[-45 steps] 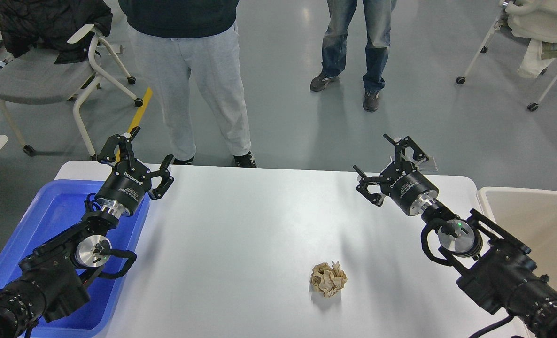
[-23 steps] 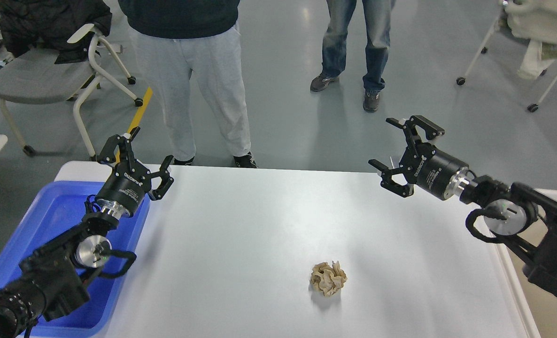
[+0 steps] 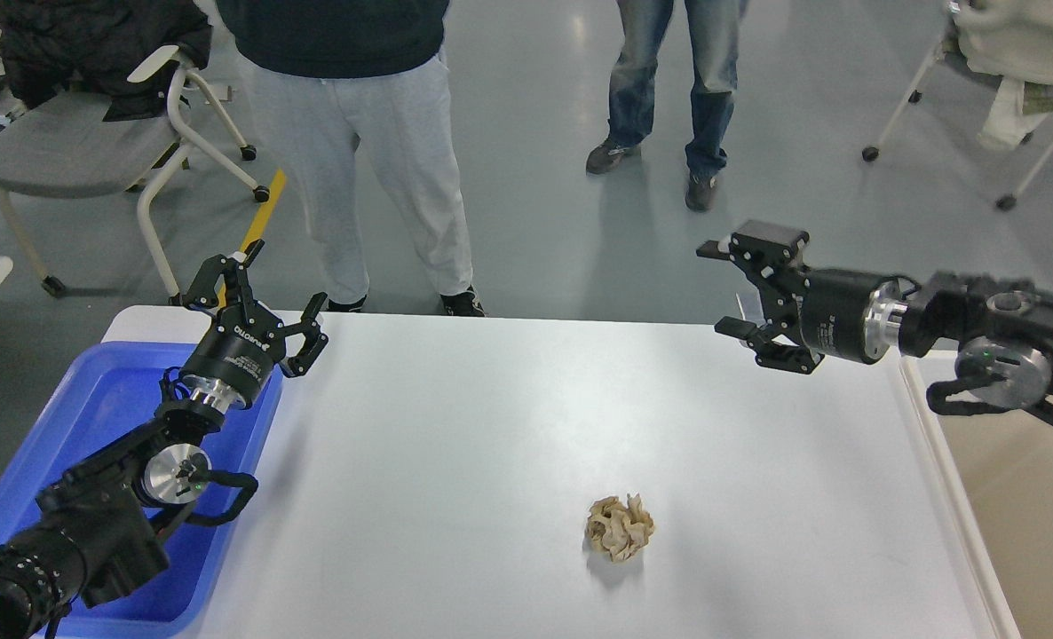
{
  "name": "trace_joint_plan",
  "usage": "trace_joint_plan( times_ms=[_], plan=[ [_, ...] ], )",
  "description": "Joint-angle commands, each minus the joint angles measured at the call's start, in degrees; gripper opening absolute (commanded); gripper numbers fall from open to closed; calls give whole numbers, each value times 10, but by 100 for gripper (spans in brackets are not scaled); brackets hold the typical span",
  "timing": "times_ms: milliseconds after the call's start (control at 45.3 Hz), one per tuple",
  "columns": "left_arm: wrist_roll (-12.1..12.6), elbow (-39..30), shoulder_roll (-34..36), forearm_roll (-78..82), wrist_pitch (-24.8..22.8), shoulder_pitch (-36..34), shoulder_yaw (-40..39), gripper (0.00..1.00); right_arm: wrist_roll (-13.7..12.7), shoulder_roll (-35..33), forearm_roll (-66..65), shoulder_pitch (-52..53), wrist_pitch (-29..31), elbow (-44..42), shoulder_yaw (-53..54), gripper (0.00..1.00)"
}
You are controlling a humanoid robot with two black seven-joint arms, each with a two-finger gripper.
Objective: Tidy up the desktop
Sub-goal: 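Move the open right gripper over the crumpled paper ball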
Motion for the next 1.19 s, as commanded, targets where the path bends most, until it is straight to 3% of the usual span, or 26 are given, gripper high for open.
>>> trace_joint_plan(
  times_ms=[0,176,353,728,1169],
  plan=[
    [0,0,0,1,0,0,0,100,-7,-21,44,205,-92,96,-236,100],
    [0,0,0,0,0,0,0,100,-3,18,119,332,-153,169,-344,100],
    [0,0,0,1,0,0,0,100,-3,78,123,364,-201,192,-394,100],
    [0,0,0,1,0,0,0,100,4,250,111,320,-306,193,-481,100],
    [0,0,0,0,0,0,0,100,6,331,48,229,-365,155,-531,100]
  ],
)
